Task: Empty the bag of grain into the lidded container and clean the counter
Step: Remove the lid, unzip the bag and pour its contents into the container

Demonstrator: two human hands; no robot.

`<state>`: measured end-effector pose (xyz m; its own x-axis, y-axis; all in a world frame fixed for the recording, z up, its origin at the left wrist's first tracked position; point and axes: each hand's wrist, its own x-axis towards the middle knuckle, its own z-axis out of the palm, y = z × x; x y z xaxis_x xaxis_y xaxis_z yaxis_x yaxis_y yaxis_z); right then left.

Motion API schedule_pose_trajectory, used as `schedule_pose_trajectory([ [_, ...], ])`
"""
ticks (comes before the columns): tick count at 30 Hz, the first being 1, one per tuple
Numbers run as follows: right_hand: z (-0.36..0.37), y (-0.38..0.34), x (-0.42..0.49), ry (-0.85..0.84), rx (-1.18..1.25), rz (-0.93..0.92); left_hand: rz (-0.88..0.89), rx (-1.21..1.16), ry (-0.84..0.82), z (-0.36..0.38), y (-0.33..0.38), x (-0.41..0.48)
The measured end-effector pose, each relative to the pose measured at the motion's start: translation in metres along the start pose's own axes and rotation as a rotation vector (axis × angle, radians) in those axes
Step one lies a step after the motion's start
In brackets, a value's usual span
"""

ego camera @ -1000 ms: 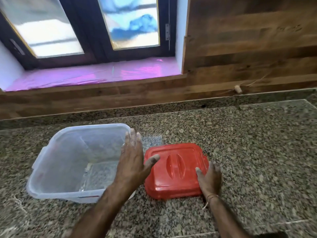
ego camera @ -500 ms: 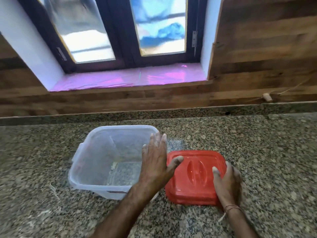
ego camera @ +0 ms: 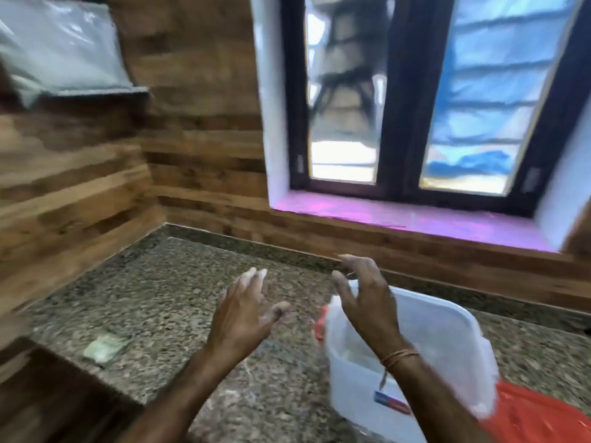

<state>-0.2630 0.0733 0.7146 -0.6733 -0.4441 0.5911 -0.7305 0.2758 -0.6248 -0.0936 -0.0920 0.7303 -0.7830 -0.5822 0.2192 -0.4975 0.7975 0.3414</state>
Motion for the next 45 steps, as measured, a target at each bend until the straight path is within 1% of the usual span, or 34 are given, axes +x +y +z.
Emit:
schedule_pose_trajectory([
  [5,0.09,-0.097,0.031,-0.229,-0.099,-0.16,-0.132,0.04,0.123,-0.08,-0.118,-0.007],
  [7,0.117,-0.133,0.052,-0.265,-0.141,-0.225,-0.151,0.071,0.153,-0.11,-0.155,-0.003],
  [12,0.175,-0.204,0.114,-0.368,-0.2,-0.377,-0.174,0.105,0.23,-0.181,-0.221,0.03],
  [17,0.225,-0.258,0.188,-0.411,-0.166,-0.493,-0.199,0.171,0.298,-0.251,-0.265,0.074],
  [19,0.246,-0.282,0.224,-0.437,-0.113,-0.525,-0.207,0.225,0.33,-0.282,-0.284,0.091],
  [22,0.276,-0.322,0.275,-0.382,-0.068,-0.553,-0.232,0.271,0.398,-0.333,-0.313,0.118],
  [25,0.298,-0.364,0.325,-0.235,-0.099,-0.557,-0.264,0.211,0.48,-0.385,-0.337,0.152],
  [31,0.339,-0.451,0.426,-0.097,-0.113,-0.578,-0.134,0.245,0.646,-0.491,-0.369,0.248],
  [33,0.362,-0.48,0.458,-0.106,-0.154,-0.58,-0.087,0.3,0.684,-0.52,-0.382,0.287],
  [36,0.4,-0.52,0.515,-0.098,-0.213,-0.607,-0.016,0.458,0.744,-0.557,-0.404,0.346],
  [40,0.447,-0.569,0.585,-0.08,-0.28,-0.602,0.024,0.64,0.772,-0.599,-0.436,0.417],
  [45,0.489,-0.612,0.649,-0.069,-0.351,-0.644,-0.017,0.621,0.714,-0.629,-0.473,0.477],
])
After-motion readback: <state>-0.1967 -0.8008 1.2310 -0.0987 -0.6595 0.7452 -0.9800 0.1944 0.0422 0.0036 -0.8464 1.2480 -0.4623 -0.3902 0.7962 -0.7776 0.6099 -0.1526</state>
